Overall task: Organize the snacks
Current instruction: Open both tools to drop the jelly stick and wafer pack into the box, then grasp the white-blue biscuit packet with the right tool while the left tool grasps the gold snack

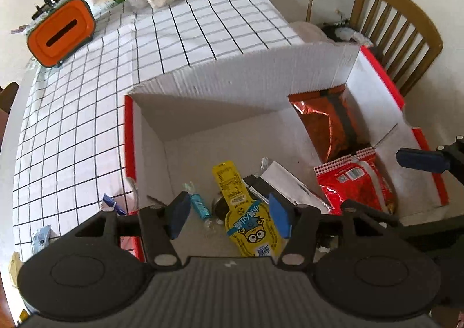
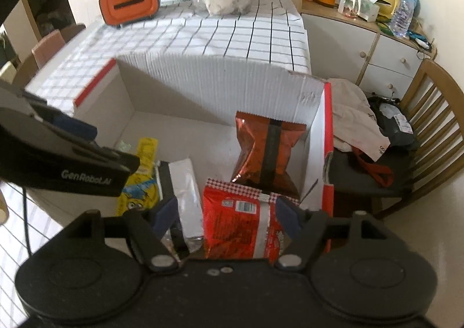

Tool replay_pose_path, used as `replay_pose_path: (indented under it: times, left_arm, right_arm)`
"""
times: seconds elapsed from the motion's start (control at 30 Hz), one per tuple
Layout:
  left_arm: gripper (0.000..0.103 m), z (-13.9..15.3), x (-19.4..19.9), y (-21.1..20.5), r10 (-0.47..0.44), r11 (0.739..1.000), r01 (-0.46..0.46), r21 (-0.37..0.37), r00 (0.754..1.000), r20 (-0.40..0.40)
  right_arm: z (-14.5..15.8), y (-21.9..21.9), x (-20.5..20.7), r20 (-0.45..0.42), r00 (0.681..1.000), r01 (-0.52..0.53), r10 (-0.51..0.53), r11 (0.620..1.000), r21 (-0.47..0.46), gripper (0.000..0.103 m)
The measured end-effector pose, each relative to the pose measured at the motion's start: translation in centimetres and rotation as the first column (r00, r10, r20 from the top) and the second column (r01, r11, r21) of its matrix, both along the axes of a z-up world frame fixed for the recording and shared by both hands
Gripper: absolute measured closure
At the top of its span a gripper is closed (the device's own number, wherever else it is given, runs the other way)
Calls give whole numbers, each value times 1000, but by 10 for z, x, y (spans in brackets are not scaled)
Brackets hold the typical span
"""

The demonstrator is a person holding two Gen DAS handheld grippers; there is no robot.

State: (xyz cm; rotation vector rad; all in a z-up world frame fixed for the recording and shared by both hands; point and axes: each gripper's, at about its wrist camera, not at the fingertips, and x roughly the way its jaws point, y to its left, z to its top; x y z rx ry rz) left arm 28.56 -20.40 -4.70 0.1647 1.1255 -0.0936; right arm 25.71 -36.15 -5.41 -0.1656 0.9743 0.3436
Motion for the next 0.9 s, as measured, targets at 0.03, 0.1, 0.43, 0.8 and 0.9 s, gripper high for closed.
replay_pose_path:
  times: [0.03, 0.1, 0.43, 0.8, 0.9]
  left_arm:
    - [44, 3, -3, 2, 2, 1000, -2, -9, 1000, 10]
    - [42, 10, -9, 4, 6, 1000, -5, -22, 1000, 28]
    - [34, 37, -45, 22, 34, 998, -27, -60, 991, 131]
    - [22, 56, -88, 56, 74, 993, -53, -105, 974, 215]
    - [20, 57, -99, 68, 87, 992, -63, -106, 967, 241]
  right_arm:
    - [4, -2, -2, 6, 1000, 0, -1, 1000, 13, 25]
    - [11, -4, -6, 15, 1000, 0, -1, 999, 35, 24]
    - [35, -7, -30, 51, 999, -5, -2, 991, 131, 19]
    - [51, 2, -51, 122, 992, -30, 8, 983, 179, 8]
    - [52, 11, -59, 137, 990, -49, 24, 983, 180, 6]
